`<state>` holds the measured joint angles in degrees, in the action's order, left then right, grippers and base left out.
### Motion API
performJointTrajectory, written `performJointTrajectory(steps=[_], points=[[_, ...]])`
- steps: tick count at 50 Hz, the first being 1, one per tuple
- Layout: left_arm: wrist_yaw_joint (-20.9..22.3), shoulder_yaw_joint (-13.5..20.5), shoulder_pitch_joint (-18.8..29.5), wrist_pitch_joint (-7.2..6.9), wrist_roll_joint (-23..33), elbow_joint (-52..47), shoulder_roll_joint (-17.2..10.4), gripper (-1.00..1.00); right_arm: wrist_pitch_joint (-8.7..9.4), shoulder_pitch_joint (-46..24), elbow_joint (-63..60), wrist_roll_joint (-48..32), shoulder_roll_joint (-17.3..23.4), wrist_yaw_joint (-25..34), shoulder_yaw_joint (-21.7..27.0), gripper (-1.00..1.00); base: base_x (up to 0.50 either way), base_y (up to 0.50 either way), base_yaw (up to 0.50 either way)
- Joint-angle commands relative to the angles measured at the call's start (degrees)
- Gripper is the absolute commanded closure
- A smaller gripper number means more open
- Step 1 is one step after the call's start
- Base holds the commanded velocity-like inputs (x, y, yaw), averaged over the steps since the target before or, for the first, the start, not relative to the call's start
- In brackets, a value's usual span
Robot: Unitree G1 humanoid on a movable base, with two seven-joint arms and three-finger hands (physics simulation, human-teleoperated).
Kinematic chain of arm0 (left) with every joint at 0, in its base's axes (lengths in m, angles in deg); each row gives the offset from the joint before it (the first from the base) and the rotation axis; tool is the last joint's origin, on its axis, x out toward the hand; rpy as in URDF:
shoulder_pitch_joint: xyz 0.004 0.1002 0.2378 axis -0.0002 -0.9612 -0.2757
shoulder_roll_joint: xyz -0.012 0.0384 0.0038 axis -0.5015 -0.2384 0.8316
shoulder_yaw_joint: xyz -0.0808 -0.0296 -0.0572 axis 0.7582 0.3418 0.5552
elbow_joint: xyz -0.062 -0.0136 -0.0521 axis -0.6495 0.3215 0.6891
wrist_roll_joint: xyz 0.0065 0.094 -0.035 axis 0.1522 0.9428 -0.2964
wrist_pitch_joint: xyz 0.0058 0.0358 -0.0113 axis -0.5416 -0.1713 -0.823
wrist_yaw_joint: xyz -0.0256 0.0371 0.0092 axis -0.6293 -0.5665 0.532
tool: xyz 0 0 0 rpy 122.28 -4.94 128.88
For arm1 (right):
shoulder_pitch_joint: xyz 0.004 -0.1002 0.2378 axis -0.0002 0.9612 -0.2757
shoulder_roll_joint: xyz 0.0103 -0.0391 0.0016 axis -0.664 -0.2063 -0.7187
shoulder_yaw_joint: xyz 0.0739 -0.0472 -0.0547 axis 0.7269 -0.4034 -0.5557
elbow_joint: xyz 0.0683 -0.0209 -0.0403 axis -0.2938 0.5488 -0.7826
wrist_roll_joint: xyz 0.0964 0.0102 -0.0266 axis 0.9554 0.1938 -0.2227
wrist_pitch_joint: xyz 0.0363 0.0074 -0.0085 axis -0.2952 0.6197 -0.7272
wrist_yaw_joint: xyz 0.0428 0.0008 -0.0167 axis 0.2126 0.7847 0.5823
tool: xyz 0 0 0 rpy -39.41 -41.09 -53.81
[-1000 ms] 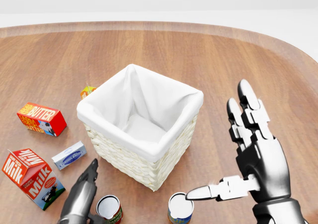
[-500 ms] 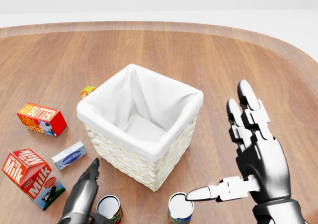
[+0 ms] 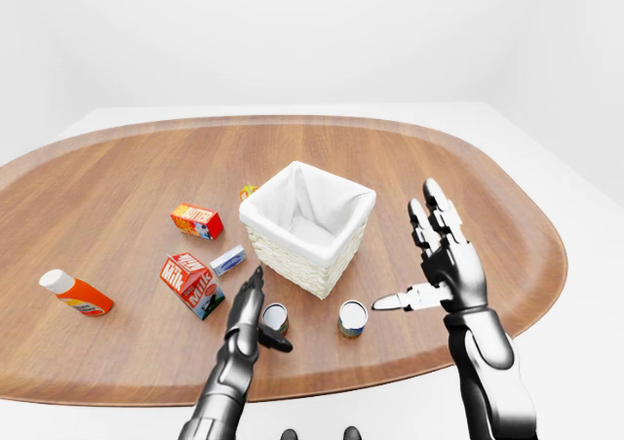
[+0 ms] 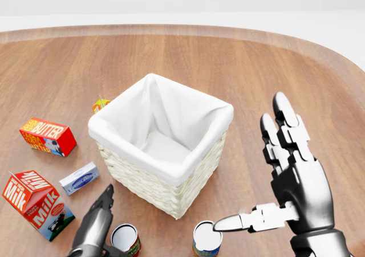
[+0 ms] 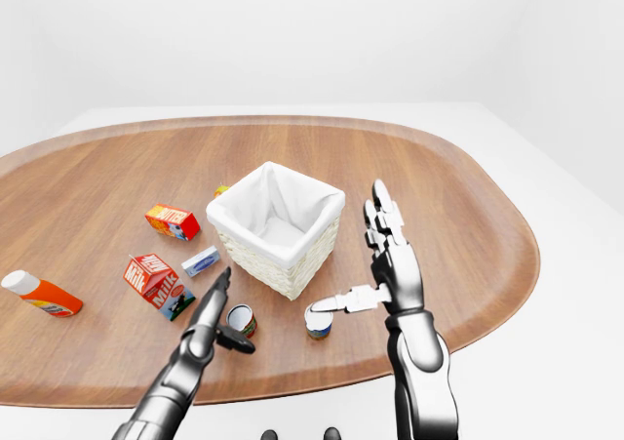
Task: Pick up the tomato sauce, and put it in the basket.
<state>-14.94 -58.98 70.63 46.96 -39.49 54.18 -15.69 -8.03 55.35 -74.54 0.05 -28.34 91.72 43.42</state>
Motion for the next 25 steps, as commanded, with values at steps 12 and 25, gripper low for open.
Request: performJointTrajectory(steps=[12,25], points=[[-0.7,0.0,0.9,0.0,-0.4,2.4,0.1,-1.0,0.0,0.2,-0.3,0.0,0.0,0.1,-0.1,-1.0,0.0,0.0,0.0],[-1.1,0.0,1.5,0.03,-0.5,3.9,0.0,-1.0,0.0,0.0,-0.7,0.2,0.0,0.1,0.1,-1.0,0.0,0.0,0.0]])
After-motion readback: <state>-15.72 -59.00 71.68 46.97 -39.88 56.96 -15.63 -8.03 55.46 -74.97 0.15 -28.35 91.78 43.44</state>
